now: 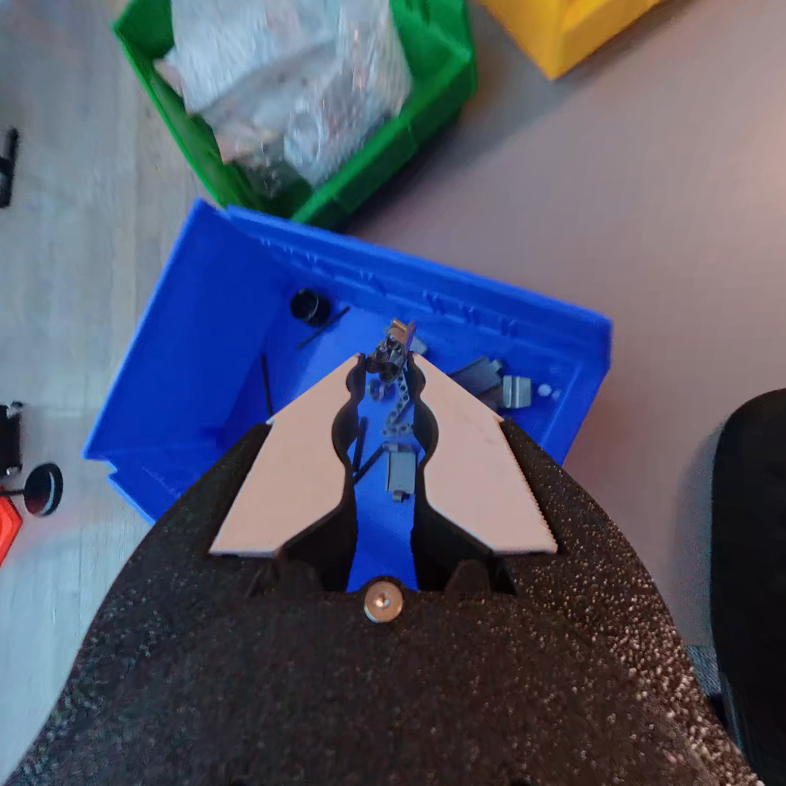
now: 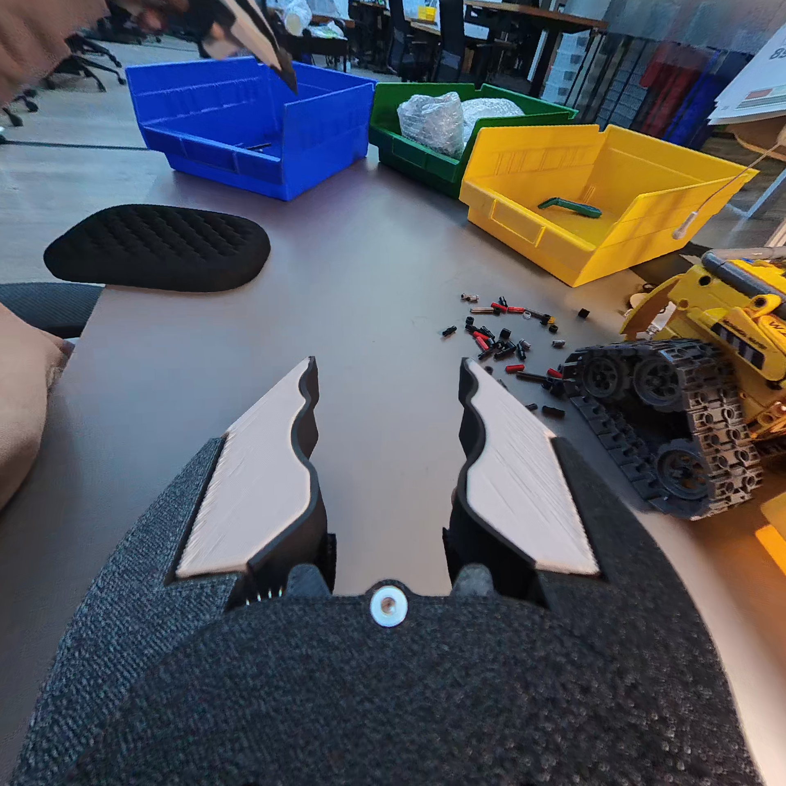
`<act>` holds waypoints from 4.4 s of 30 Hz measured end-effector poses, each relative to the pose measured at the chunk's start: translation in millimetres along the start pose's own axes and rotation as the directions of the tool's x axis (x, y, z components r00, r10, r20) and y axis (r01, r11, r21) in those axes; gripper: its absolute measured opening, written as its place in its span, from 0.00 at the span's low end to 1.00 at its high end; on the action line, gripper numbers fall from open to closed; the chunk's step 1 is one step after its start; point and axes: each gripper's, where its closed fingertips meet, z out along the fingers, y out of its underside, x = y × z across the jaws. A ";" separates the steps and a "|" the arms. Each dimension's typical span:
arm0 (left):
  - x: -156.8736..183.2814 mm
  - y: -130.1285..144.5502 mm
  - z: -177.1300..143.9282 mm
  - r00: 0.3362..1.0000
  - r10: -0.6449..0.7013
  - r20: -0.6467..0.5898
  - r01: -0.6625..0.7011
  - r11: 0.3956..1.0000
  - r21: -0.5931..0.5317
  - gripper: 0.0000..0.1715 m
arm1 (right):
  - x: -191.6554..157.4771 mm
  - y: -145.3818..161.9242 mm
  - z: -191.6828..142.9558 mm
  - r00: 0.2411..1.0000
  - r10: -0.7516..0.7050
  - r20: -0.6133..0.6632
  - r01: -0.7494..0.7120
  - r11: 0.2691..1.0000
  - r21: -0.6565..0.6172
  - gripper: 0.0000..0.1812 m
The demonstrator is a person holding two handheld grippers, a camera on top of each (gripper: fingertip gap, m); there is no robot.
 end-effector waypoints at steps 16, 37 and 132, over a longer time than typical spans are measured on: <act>63.2 -86.1 -13.0 0.996 0.035 -0.082 -0.001 0.927 0.375 0.16 | 11.5 9.7 0.9 0.998 -0.019 -0.057 0.017 0.999 -0.036 0.35; 406.2 -183.1 8.4 0.486 0.476 -0.733 0.150 0.781 0.606 0.20 | 71.8 114.9 -76.5 1.000 0.012 -0.019 -0.021 0.793 -0.609 0.17; 303.7 -217.8 52.2 0.824 0.210 -0.526 0.262 0.682 0.683 0.27 | 320.3 -109.4 33.2 0.863 -0.218 -0.456 0.113 0.962 -0.248 0.09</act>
